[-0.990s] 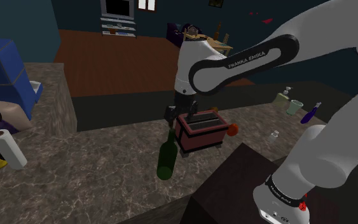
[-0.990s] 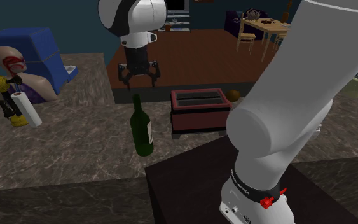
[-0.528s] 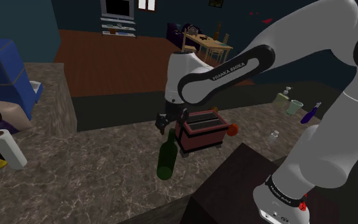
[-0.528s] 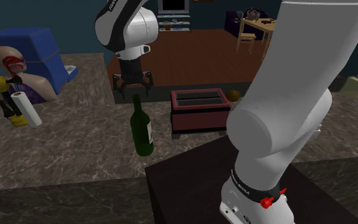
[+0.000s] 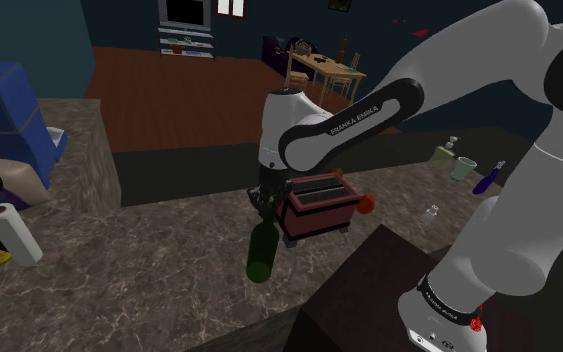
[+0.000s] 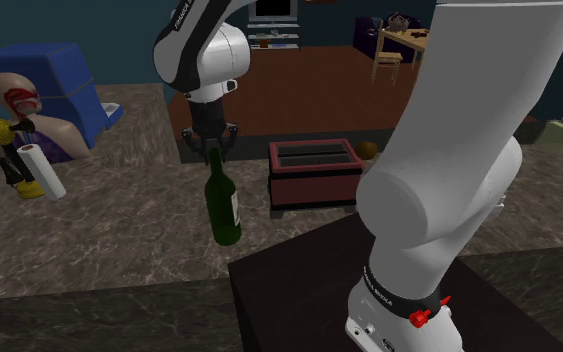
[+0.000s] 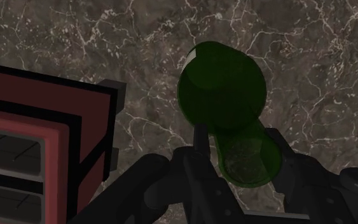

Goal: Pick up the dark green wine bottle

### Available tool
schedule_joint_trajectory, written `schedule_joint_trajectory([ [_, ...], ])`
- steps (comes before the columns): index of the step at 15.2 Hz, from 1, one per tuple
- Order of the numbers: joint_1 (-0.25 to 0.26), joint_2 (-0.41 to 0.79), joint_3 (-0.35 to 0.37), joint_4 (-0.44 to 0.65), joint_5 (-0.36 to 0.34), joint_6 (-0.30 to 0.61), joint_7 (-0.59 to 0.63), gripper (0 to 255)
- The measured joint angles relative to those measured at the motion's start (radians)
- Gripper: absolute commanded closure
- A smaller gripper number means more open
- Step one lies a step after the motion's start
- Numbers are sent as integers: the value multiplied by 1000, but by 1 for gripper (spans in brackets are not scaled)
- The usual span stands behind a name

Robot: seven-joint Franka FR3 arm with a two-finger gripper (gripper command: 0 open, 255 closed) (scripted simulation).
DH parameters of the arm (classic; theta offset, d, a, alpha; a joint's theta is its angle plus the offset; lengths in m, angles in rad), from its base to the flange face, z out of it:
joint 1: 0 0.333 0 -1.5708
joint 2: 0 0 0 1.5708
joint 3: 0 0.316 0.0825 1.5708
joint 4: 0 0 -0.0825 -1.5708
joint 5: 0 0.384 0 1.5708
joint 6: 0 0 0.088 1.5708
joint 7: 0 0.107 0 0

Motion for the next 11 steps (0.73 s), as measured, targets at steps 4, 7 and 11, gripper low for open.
schedule_joint_trajectory([
  [4, 0, -1, 0, -1, 0, 1, 0, 255],
  [7, 0, -7, 0, 0, 2, -7, -1, 255],
  [11, 0, -37, 1, 13, 12, -50, -7, 255],
])
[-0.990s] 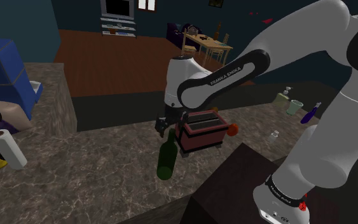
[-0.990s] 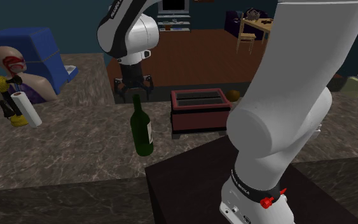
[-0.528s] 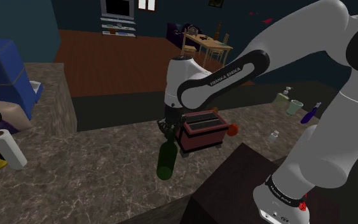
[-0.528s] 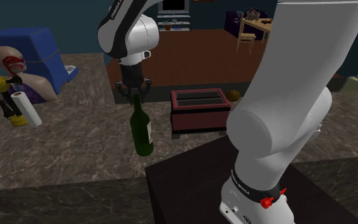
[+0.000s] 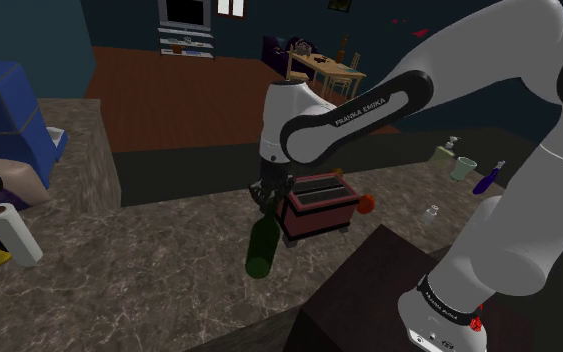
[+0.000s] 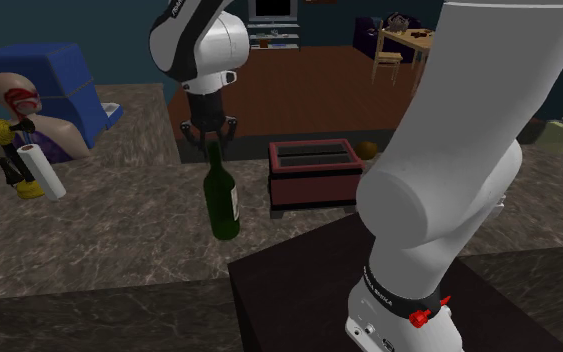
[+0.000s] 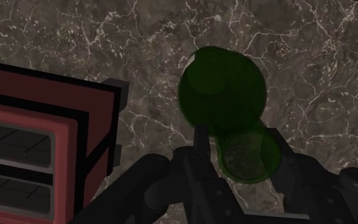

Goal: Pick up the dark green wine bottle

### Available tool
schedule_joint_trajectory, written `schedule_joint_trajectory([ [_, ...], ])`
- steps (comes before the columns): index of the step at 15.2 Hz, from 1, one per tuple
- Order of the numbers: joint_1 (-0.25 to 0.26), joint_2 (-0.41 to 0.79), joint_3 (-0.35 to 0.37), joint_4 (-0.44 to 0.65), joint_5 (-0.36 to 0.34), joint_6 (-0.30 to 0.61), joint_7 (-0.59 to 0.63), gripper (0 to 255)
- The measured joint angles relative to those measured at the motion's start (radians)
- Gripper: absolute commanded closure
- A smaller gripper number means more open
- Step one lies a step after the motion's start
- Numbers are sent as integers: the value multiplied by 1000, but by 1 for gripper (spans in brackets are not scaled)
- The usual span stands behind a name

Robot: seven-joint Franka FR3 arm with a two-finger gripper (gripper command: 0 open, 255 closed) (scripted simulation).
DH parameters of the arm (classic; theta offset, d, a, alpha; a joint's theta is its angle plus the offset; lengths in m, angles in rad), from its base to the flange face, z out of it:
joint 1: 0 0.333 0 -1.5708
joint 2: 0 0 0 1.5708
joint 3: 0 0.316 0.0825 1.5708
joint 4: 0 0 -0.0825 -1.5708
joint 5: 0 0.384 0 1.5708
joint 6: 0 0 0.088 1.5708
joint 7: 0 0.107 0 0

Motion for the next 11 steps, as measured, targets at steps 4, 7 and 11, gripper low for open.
schedule_joint_trajectory([
  [4, -1, -33, -1, 23, 10, -54, -7, 255],
  [7, -2, -57, -2, 39, 16, -94, -12, 255],
  [11, -3, -81, -3, 68, 22, -147, -16, 255],
])
